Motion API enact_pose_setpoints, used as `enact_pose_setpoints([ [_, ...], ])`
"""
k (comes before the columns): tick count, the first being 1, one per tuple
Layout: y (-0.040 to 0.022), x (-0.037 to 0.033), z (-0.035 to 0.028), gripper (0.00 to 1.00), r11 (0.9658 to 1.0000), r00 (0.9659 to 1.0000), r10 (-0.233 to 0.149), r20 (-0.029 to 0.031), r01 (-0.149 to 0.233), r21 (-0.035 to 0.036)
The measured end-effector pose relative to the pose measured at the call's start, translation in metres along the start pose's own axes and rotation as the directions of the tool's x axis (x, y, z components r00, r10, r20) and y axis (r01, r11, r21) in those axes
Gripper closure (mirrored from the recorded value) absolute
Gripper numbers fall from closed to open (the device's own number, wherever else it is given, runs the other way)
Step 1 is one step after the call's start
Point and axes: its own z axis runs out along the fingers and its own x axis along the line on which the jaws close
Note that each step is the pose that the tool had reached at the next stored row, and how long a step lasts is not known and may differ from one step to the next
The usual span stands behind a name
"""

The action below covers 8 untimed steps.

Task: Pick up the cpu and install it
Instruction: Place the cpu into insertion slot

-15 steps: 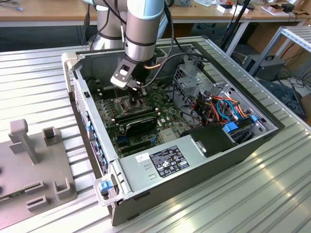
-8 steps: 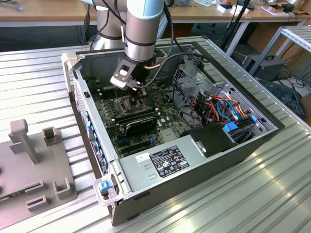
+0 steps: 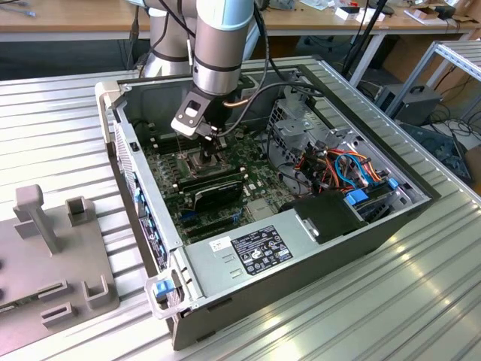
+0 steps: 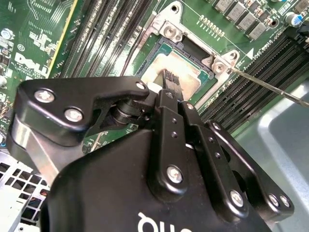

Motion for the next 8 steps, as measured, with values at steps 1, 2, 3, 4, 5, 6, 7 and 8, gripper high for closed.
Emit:
enact_pose_setpoints([
  [1, -0.0002, -0.0004, -0.0035, 0.89, 1.0000, 1.0000, 0.000, 0.0013, 0.000, 0.0009],
  [2, -0.0001, -0.0006, -0.0100, 0.89, 1.0000, 1.0000, 0.000, 0.0015, 0.000, 0.0010],
  [3, -0.0001, -0.0009, -0.0156, 0.89, 1.0000, 1.0000, 0.000, 0.0016, 0.000, 0.0011],
  [4, 0.0000, -0.0011, -0.0227, 0.89, 1.0000, 1.0000, 0.000, 0.0016, 0.000, 0.0010],
  [5, 0.0000, -0.0013, -0.0268, 0.89, 1.0000, 1.0000, 0.000, 0.0016, 0.000, 0.0010],
  [6, 0.0001, -0.0015, -0.0308, 0.89, 1.0000, 1.0000, 0.000, 0.0016, 0.000, 0.0010],
  [7, 0.0001, -0.0017, -0.0366, 0.89, 1.0000, 1.0000, 0.000, 0.0016, 0.000, 0.0009],
  [8, 0.0002, -0.0018, -0.0393, 0.89, 1.0000, 1.0000, 0.000, 0.0015, 0.000, 0.0010],
])
